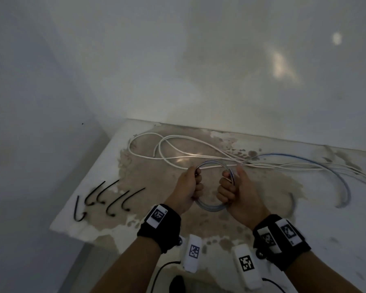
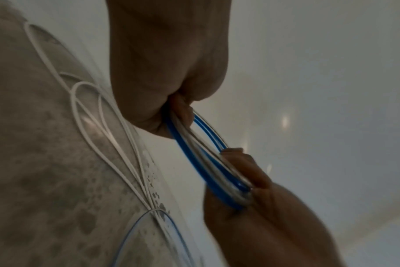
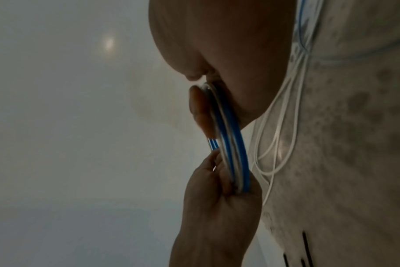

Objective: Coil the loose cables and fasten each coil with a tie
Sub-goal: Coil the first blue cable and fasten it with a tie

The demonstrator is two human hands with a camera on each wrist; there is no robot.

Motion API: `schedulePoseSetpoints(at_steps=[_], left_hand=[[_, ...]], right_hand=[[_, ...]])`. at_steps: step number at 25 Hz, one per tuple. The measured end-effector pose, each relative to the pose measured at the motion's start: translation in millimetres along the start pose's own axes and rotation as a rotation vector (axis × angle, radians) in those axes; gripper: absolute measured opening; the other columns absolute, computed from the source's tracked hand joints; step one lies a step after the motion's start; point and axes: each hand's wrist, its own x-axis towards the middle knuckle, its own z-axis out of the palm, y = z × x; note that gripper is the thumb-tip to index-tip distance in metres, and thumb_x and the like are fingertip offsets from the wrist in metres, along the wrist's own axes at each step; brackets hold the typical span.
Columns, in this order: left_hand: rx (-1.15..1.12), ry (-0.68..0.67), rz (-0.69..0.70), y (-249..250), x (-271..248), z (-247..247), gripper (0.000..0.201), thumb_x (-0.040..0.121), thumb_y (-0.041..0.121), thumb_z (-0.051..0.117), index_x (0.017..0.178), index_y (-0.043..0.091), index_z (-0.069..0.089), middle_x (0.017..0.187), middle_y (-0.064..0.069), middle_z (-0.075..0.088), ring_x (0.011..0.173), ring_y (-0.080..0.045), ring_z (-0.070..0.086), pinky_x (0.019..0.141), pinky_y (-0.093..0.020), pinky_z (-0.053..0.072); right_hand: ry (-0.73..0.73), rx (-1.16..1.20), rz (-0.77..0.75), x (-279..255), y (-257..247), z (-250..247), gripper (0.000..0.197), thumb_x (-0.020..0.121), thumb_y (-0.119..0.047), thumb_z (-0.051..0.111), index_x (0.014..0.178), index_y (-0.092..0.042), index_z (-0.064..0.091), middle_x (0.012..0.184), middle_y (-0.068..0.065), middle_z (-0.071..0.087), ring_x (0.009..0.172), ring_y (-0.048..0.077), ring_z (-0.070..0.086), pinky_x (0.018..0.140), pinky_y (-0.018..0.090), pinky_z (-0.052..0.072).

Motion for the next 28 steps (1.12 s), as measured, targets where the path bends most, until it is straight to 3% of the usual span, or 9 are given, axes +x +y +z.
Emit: schedulePoseSetpoints(at_steps=[3,6,10,12,14,19,22,24,28], left_hand=[[-0.164,0.100,-0.037,1,1,-41,0.030,0.102,0.022,0.033,0.072,0.019,0.036,0.049,0.007,0.020,0.036,-0.007,0.013,0.034,-0.018,0.013],[-0.313,0.174,-0.090,-2,0,-69,0.030,0.100,0.017,0.032,0.070,0.017,0.033,0.048,0.006,0.019,0.036,-0.009,0.014,0.034,-0.020,0.013],[-0.484,0.253,-0.098,7,9,-92,0.028,0.101,0.013,0.029,0.073,0.015,0.032,0.049,0.004,0.022,0.032,-0.010,0.017,0.032,-0.021,0.019],[-0.454,0.249,-0.092,9,10,-93,0.027,0.099,0.013,0.030,0.073,0.016,0.032,0.048,0.004,0.023,0.031,-0.010,0.019,0.032,-0.020,0.021],[-0.404,0.186,-0.108,7,11,-92,0.027,0.099,0.013,0.031,0.072,0.015,0.034,0.049,0.003,0.022,0.032,-0.011,0.020,0.034,-0.020,0.026],[-0.305,0.056,-0.131,11,16,-88,0.022,0.098,0.013,0.035,0.082,0.009,0.048,0.053,-0.001,0.036,0.039,-0.013,0.037,0.046,-0.025,0.046],[-0.041,0.068,-0.114,2,28,-105,0.021,0.101,0.016,0.038,0.105,0.007,0.056,0.084,-0.007,0.061,0.066,-0.018,0.060,0.065,-0.031,0.050],[0.303,0.136,0.005,-11,36,-144,0.025,0.103,0.018,0.039,0.117,0.007,0.056,0.109,-0.011,0.063,0.086,-0.022,0.062,0.077,-0.033,0.047],[1.235,0.533,0.192,-48,35,-239,0.036,0.091,0.019,0.057,0.123,0.003,0.056,0.122,-0.022,0.053,0.107,-0.041,0.055,0.089,-0.045,0.044]], right_hand=[[0.022,0.119,-0.012,13,47,35,0.043,0.098,-0.050,0.039,0.079,-0.014,0.053,0.052,-0.002,0.035,0.045,0.013,0.037,0.065,0.031,0.039],[-0.013,0.132,-0.048,20,71,59,0.055,0.096,-0.060,0.032,0.082,-0.012,0.055,0.053,-0.001,0.037,0.045,0.015,0.037,0.062,0.033,0.033],[0.036,0.046,-0.129,25,93,77,0.067,0.092,-0.064,0.033,0.094,-0.006,0.066,0.061,0.008,0.054,0.062,0.025,0.053,0.076,0.039,0.042],[0.116,-0.143,-0.212,31,99,87,0.053,0.102,-0.049,0.029,0.087,-0.009,0.060,0.056,0.004,0.044,0.052,0.020,0.044,0.062,0.035,0.040],[0.190,-0.235,-0.262,40,98,92,0.044,0.105,-0.041,0.029,0.076,-0.014,0.049,0.053,-0.002,0.028,0.043,0.013,0.025,0.047,0.029,0.027],[0.272,-0.166,-0.228,42,80,77,0.042,0.106,-0.035,0.032,0.067,-0.018,0.037,0.050,-0.005,0.018,0.039,0.010,0.012,0.042,0.027,0.014],[0.313,-0.214,-0.241,38,68,63,0.042,0.106,-0.032,0.033,0.067,-0.019,0.037,0.049,-0.006,0.019,0.038,0.009,0.014,0.040,0.025,0.015],[0.362,-0.280,-0.268,36,58,51,0.042,0.107,-0.033,0.033,0.067,-0.020,0.036,0.047,-0.008,0.021,0.037,0.009,0.015,0.039,0.022,0.016],[0.473,-0.454,-0.341,30,44,26,0.042,0.107,-0.031,0.034,0.066,-0.020,0.036,0.044,-0.009,0.025,0.036,0.009,0.016,0.039,0.018,0.018]])
